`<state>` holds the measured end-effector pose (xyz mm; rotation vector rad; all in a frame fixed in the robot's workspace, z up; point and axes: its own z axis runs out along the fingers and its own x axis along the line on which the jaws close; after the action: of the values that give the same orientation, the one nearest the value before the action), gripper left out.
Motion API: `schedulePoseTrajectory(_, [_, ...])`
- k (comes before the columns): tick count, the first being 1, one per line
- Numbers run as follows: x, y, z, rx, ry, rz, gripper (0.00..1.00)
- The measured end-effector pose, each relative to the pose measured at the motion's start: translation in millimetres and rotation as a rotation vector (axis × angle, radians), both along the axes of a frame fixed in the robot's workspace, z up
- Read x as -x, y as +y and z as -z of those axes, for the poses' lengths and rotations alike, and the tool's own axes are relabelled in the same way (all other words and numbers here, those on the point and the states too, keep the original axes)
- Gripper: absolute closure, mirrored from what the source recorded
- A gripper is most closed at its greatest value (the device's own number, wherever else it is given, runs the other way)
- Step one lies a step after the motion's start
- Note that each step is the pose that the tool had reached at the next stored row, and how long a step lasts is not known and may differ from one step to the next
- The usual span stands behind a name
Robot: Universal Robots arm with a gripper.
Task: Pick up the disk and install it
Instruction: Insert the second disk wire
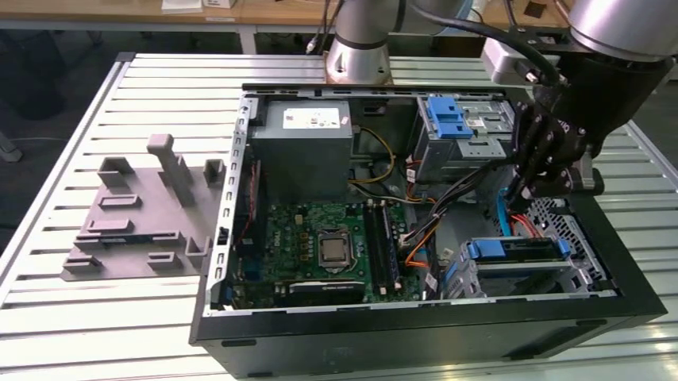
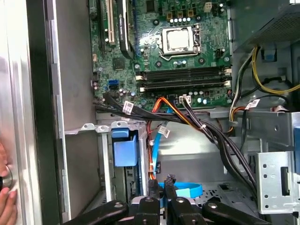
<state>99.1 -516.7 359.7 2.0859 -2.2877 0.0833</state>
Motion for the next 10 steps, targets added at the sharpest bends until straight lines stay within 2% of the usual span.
schedulePoseTrajectory(6, [0.2, -8.0, 3.1, -0.0034, -0.0144, -0.006, 0.84])
schedulePoseTrajectory(10, [0.1, -8.0, 3.1, -0.0033, -0.0162, -0.007, 0.84])
